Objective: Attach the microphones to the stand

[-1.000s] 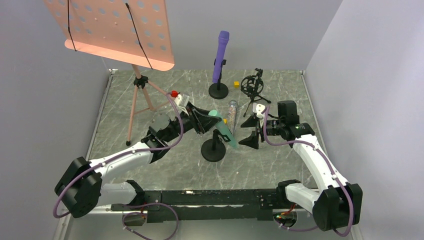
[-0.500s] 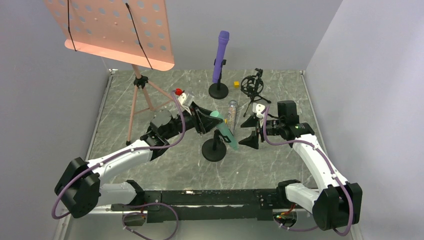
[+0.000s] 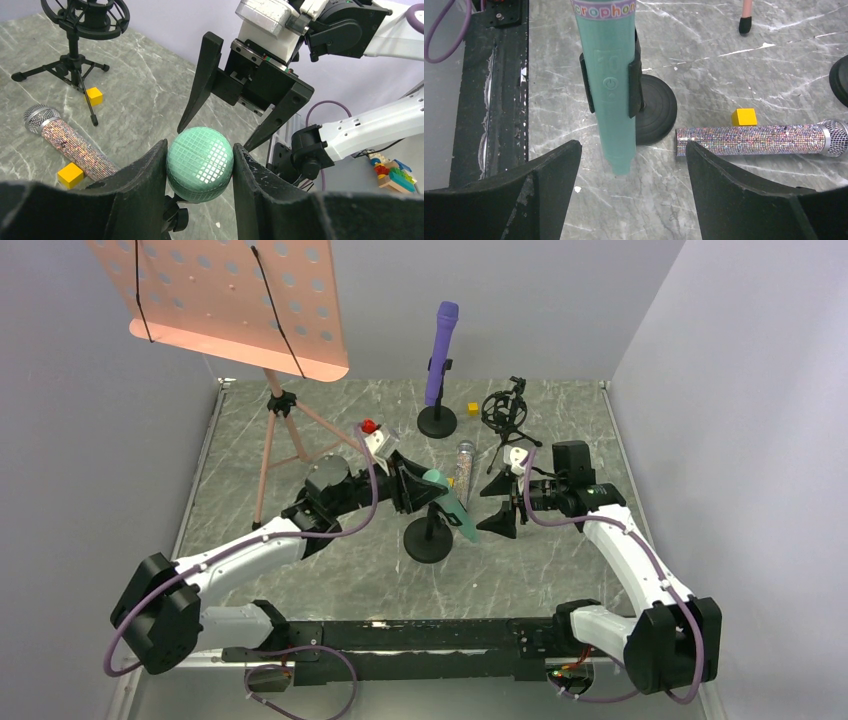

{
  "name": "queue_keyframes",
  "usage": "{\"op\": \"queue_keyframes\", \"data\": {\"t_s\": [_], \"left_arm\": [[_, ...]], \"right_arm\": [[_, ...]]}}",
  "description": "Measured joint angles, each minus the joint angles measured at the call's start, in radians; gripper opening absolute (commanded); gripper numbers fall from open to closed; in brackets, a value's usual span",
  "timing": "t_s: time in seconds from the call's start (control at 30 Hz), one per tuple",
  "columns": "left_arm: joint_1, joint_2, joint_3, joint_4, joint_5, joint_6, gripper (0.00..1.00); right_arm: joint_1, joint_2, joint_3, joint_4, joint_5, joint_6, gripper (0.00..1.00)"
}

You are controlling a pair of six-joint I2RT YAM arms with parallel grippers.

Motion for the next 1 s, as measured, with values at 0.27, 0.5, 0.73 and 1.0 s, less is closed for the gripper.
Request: {"op": "queue_keyframes", "data": {"t_s": [0.27,0.5,0.73,1.0], "left_arm": [[-0.001,0.064,0.0,0.046,0.039,-0.001,0.07],[-0.001,0.085,-0.003,0.076,0.051,-0.007,0.36],[-0.001,0.075,-0.014,0.008,0.039,-0.019,0.78],[-0.001,-0.011,-0.037,-0.171,-0.016,-0.036,0.99]], "right_arm": [[0.0,0.007,0.0,0.0,-0.001,0.0,0.82],[0.0,0.023,0.0,0.003,-0.002,0.005,0.88],[0.002,0.021,-0.031,0.104,-0.045,0.11,0.94],[0.088,0.033,-0.051,0.233,-0.009,0.238,1.0]]}}
